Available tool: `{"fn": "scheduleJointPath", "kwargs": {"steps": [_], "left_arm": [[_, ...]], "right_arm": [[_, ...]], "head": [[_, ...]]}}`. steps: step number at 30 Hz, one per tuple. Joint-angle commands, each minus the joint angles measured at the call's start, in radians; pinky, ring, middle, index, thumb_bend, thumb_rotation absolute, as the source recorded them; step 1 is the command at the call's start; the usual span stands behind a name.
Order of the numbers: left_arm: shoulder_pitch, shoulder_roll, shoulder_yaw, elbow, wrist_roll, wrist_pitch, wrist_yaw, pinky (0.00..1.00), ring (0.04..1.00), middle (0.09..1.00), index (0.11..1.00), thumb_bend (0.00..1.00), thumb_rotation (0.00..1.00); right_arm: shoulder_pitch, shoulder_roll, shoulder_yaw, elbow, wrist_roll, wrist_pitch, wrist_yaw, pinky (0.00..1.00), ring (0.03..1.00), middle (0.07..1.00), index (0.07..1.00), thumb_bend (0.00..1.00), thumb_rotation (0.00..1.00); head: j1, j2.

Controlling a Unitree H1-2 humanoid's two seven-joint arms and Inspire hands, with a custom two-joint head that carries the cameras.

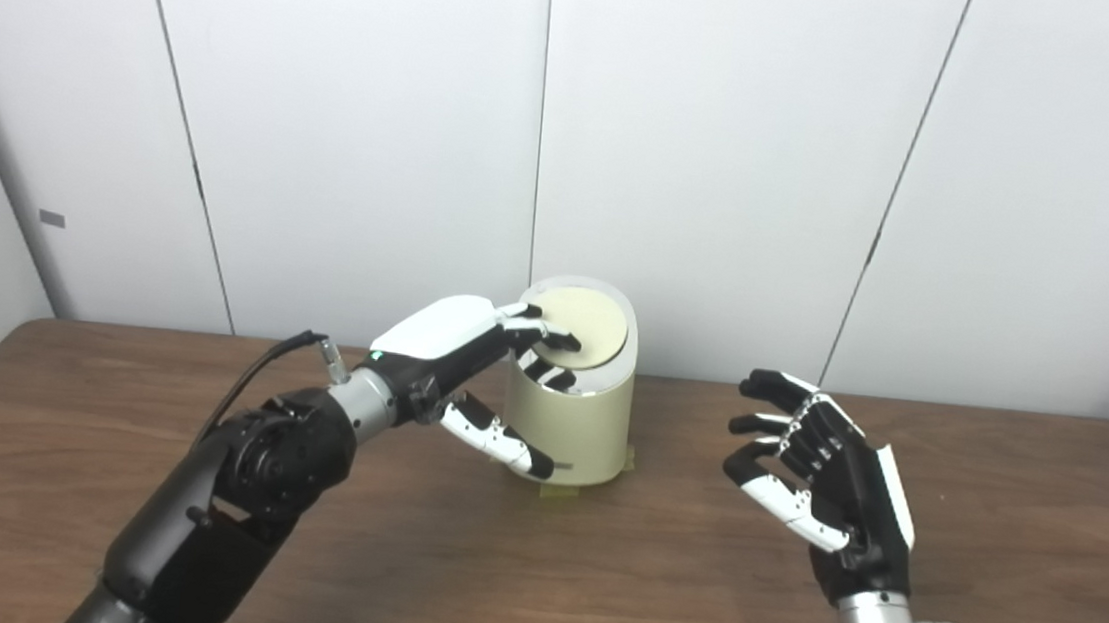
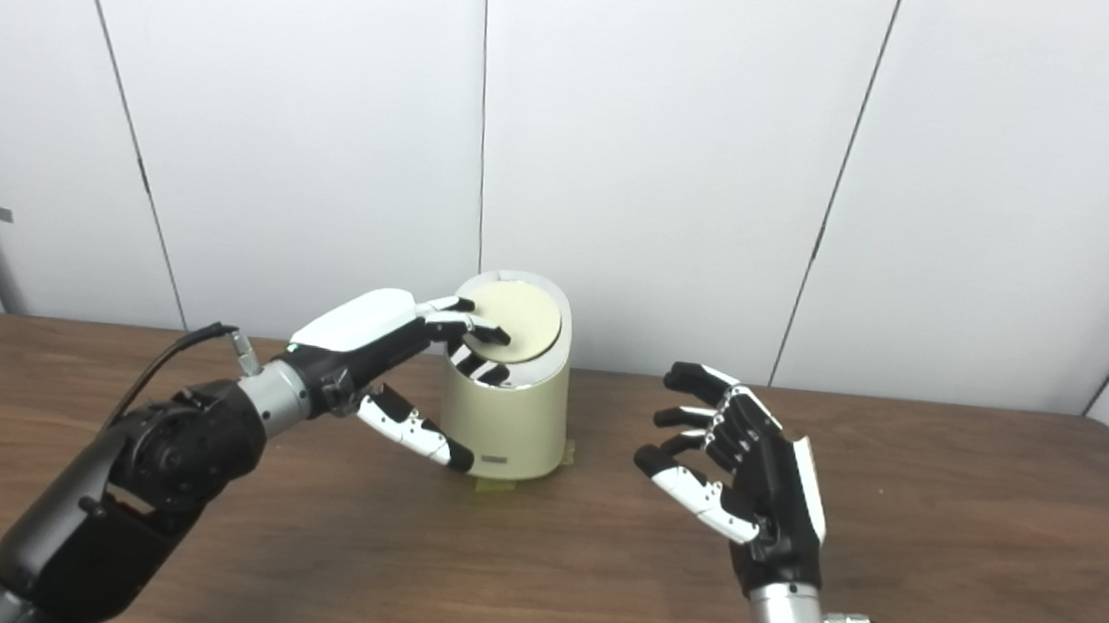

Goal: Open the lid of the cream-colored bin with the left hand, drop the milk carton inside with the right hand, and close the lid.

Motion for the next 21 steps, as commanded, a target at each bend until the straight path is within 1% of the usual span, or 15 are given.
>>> {"fn": "scheduleJointPath", "kwargs": {"steps": [1, 3, 6, 9, 13, 14, 16, 19, 21], "left_arm": [[-0.038, 0.002, 0.000, -0.007, 0.013, -0.032, 0.021, 0.94, 0.988, 0.875, 0.869, 0.94, 0.35], [-0.037, 0.001, -0.007, -0.001, 0.024, -0.046, 0.024, 0.93, 0.991, 0.887, 0.882, 0.94, 0.35], [-0.039, 0.002, -0.024, 0.006, 0.060, -0.061, 0.024, 0.95, 0.999, 0.912, 0.908, 0.94, 0.38], [-0.040, 0.000, -0.035, 0.011, 0.089, -0.068, 0.025, 0.99, 1.000, 0.928, 0.924, 0.95, 0.37], [-0.047, 0.005, -0.052, 0.030, 0.135, -0.082, 0.038, 1.00, 1.000, 0.948, 0.939, 0.96, 0.38], [-0.049, 0.008, -0.058, 0.032, 0.160, -0.084, 0.042, 1.00, 1.000, 0.942, 0.934, 0.96, 0.39], [-0.055, 0.017, -0.075, 0.024, 0.224, -0.063, 0.030, 1.00, 1.000, 0.914, 0.914, 0.96, 0.42], [-0.064, 0.029, -0.099, -0.002, 0.324, -0.014, -0.008, 1.00, 0.999, 0.836, 0.840, 0.96, 0.45], [-0.068, 0.033, -0.112, -0.017, 0.370, 0.021, -0.041, 1.00, 0.987, 0.793, 0.785, 0.97, 0.45]], "right_arm": [[-0.029, 0.006, -0.001, -0.047, 0.001, -0.004, -0.006, 0.44, 0.588, 0.713, 0.683, 0.66, 0.34], [-0.028, 0.007, 0.000, -0.050, -0.001, -0.002, -0.007, 0.44, 0.584, 0.710, 0.682, 0.66, 0.34], [-0.027, 0.008, 0.000, -0.053, -0.008, 0.002, -0.011, 0.43, 0.577, 0.707, 0.680, 0.66, 0.34], [-0.028, 0.008, -0.004, -0.052, 0.010, 0.007, -0.008, 0.43, 0.571, 0.705, 0.681, 0.67, 0.33], [-0.028, 0.011, -0.011, -0.052, 0.022, 0.017, -0.011, 0.43, 0.565, 0.697, 0.676, 0.68, 0.32], [-0.028, 0.011, -0.012, -0.052, 0.024, 0.018, -0.012, 0.43, 0.559, 0.692, 0.675, 0.68, 0.32], [-0.029, 0.010, -0.014, -0.052, 0.030, 0.018, -0.012, 0.43, 0.551, 0.687, 0.677, 0.68, 0.31], [-0.029, 0.008, -0.017, -0.048, 0.038, 0.012, -0.010, 0.43, 0.543, 0.684, 0.679, 0.67, 0.31], [-0.030, 0.006, -0.017, -0.042, 0.036, 0.008, -0.011, 0.43, 0.544, 0.685, 0.678, 0.67, 0.31]], "head": [[-0.002, 0.002], [-0.004, 0.004], [-0.006, 0.005], [-0.010, 0.008], [-0.011, 0.012], [-0.011, 0.012], [-0.008, 0.011], [-0.007, 0.014], [-0.005, 0.013]]}}
